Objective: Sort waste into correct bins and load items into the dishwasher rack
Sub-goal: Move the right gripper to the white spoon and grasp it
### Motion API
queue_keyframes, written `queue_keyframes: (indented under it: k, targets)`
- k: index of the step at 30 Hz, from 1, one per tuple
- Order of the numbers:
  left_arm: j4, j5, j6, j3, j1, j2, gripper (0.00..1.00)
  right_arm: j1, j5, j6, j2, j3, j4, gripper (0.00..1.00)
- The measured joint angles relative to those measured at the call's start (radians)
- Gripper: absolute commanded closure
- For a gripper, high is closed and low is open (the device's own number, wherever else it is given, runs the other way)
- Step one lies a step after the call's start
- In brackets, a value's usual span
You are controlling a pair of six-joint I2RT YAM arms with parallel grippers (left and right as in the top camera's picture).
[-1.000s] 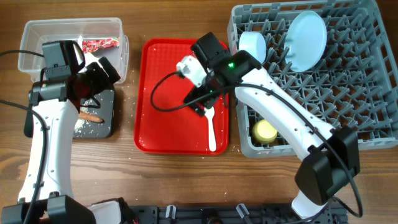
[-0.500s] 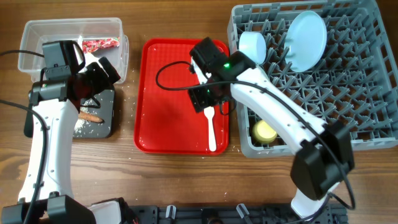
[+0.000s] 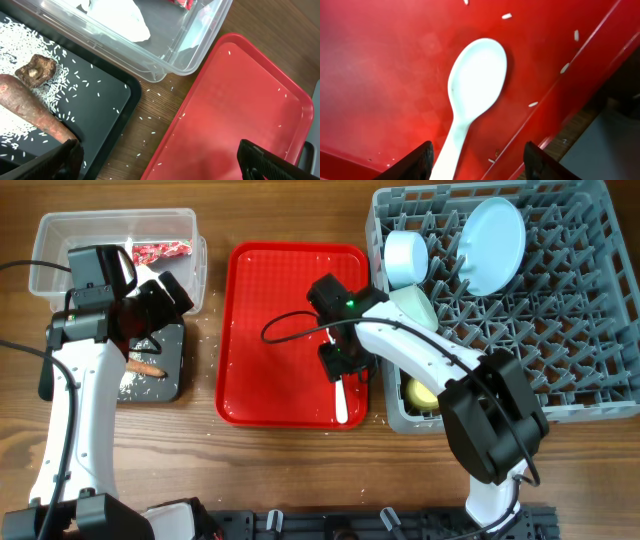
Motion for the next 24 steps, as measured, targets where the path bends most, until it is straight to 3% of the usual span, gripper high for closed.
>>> queue_keyframes:
  k: [3, 8, 22, 24]
  targets:
    - [0.0, 0.0, 0.0, 0.0, 0.0, 0.0, 0.0, 0.0, 0.0, -0.048, 0.0, -0.033, 0.035, 0.43]
    - [0.0, 0.0, 0.0, 0.0, 0.0, 0.0, 0.0, 0.0, 0.0, -0.11, 0.0, -0.092, 0.101, 0.54]
    - [0.0, 0.0, 0.0, 0.0, 0.0, 0.0, 0.0, 0.0, 0.008, -0.192, 0.0, -0.108, 0.136, 0.54]
    - [0.0, 0.0, 0.0, 0.0, 0.0, 0.0, 0.0, 0.0, 0.007, -0.192, 0.0, -0.108, 0.113, 0.6]
